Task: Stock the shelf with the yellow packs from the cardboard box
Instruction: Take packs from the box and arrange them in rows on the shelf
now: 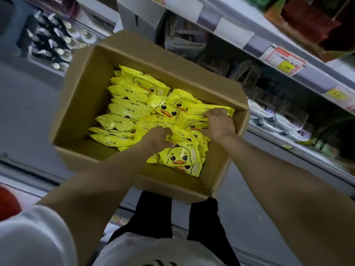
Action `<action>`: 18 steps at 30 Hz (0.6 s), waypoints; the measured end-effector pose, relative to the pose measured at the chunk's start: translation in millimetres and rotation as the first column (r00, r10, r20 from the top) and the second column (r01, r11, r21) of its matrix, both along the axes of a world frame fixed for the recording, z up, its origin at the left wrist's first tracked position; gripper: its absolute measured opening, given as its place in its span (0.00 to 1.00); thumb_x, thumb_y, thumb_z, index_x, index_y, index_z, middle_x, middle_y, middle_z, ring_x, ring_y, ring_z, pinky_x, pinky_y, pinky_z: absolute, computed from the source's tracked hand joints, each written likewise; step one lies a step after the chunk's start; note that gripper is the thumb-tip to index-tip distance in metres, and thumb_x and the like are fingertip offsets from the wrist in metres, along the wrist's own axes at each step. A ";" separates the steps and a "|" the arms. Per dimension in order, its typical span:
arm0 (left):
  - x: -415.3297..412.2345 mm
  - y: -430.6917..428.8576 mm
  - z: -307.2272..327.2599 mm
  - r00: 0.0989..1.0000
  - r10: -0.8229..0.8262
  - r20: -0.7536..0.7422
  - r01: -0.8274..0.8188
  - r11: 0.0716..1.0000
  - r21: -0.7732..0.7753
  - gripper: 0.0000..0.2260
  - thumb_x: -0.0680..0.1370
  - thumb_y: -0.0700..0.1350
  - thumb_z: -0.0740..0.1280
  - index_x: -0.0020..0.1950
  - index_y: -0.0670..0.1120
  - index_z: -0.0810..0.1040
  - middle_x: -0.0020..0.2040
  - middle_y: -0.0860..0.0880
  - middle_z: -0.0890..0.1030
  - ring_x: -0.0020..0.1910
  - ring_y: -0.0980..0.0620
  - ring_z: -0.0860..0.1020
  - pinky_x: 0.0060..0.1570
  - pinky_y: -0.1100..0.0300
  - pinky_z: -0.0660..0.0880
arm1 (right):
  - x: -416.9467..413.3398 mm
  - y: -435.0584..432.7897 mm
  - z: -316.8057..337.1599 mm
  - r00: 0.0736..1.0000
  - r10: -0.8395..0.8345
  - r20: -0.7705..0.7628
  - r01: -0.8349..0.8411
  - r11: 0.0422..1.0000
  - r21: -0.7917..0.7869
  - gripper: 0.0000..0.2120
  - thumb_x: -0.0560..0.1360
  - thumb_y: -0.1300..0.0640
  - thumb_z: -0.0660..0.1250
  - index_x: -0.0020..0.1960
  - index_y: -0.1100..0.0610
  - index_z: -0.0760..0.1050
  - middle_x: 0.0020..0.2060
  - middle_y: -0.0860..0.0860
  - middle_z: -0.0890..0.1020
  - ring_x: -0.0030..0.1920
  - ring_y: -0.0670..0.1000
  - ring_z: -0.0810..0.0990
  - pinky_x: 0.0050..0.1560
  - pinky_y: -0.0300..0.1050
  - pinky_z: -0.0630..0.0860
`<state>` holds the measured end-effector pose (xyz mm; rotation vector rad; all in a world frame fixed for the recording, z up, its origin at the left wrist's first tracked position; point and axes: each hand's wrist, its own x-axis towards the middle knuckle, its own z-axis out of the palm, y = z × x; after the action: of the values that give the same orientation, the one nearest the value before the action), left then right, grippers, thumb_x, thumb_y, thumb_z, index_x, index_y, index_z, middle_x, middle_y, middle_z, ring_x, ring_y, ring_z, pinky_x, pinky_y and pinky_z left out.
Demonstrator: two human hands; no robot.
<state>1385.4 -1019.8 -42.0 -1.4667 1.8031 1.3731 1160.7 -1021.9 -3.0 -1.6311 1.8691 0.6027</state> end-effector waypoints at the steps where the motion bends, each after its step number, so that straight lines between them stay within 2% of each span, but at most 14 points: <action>1: -3.6 2.4 -3.1 1.000 -0.005 -0.003 0.005 1.000 0.008 0.24 0.73 0.55 0.73 0.67 0.50 0.74 0.61 0.45 0.76 0.61 0.44 0.74 0.51 0.53 0.75 | -0.1 0.7 -2.9 1.000 0.021 -0.019 -0.022 1.000 -0.011 0.30 0.73 0.47 0.73 0.71 0.51 0.69 0.67 0.55 0.71 0.70 0.57 0.64 0.66 0.53 0.67; 4: -14.8 12.8 -12.9 1.000 -0.014 0.000 0.014 0.999 0.034 0.27 0.73 0.56 0.73 0.69 0.49 0.72 0.64 0.45 0.75 0.63 0.45 0.74 0.57 0.52 0.72 | -1.1 2.5 -10.8 0.994 0.084 -0.070 -0.087 0.995 -0.050 0.28 0.72 0.47 0.73 0.70 0.51 0.71 0.65 0.55 0.71 0.68 0.58 0.65 0.67 0.53 0.65; 8: -25.1 29.7 -22.1 0.999 0.046 0.007 -0.046 0.997 0.062 0.31 0.70 0.56 0.75 0.69 0.47 0.71 0.64 0.45 0.75 0.64 0.44 0.72 0.59 0.52 0.71 | -3.0 4.6 -17.7 0.986 0.120 -0.119 -0.134 0.985 -0.113 0.19 0.73 0.51 0.72 0.63 0.52 0.76 0.61 0.54 0.74 0.65 0.57 0.67 0.64 0.51 0.65; 11: -29.2 36.3 -23.2 0.997 0.036 0.065 -0.035 0.999 -0.011 0.33 0.68 0.58 0.76 0.69 0.48 0.70 0.64 0.46 0.76 0.65 0.44 0.70 0.60 0.49 0.72 | -3.6 3.8 -18.0 0.987 0.121 -0.108 -0.131 0.987 -0.095 0.15 0.74 0.51 0.71 0.59 0.52 0.77 0.58 0.53 0.77 0.65 0.57 0.67 0.62 0.51 0.65; 13: -31.8 37.4 -20.7 0.990 -0.026 0.137 0.035 0.997 -0.068 0.33 0.68 0.60 0.76 0.69 0.49 0.71 0.64 0.47 0.76 0.66 0.44 0.69 0.60 0.50 0.71 | -3.5 1.4 -14.9 0.992 0.095 -0.078 -0.099 0.994 -0.051 0.14 0.75 0.52 0.69 0.59 0.52 0.75 0.57 0.54 0.80 0.66 0.57 0.68 0.61 0.51 0.66; 15: -36.0 36.9 -15.6 0.967 -0.120 0.224 0.148 0.982 -0.114 0.32 0.67 0.62 0.75 0.67 0.51 0.72 0.64 0.47 0.76 0.68 0.43 0.67 0.61 0.50 0.68 | -3.4 -0.1 -10.5 0.999 0.045 -0.017 -0.046 0.999 -0.007 0.16 0.76 0.52 0.69 0.62 0.54 0.73 0.58 0.57 0.80 0.64 0.59 0.73 0.59 0.50 0.70; 18: -41.8 40.6 -7.8 0.925 -0.224 0.308 0.265 0.959 -0.099 0.25 0.69 0.64 0.72 0.61 0.52 0.79 0.61 0.47 0.78 0.68 0.41 0.67 0.62 0.48 0.67 | -3.7 2.3 0.9 0.994 -0.032 0.103 0.031 0.999 0.014 0.21 0.78 0.50 0.68 0.66 0.58 0.69 0.59 0.61 0.79 0.60 0.62 0.77 0.51 0.49 0.72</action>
<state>1343.6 -979.2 -49.8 -1.3726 1.8406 0.8709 1157.0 -1019.6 -2.1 -1.5908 1.8092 0.5059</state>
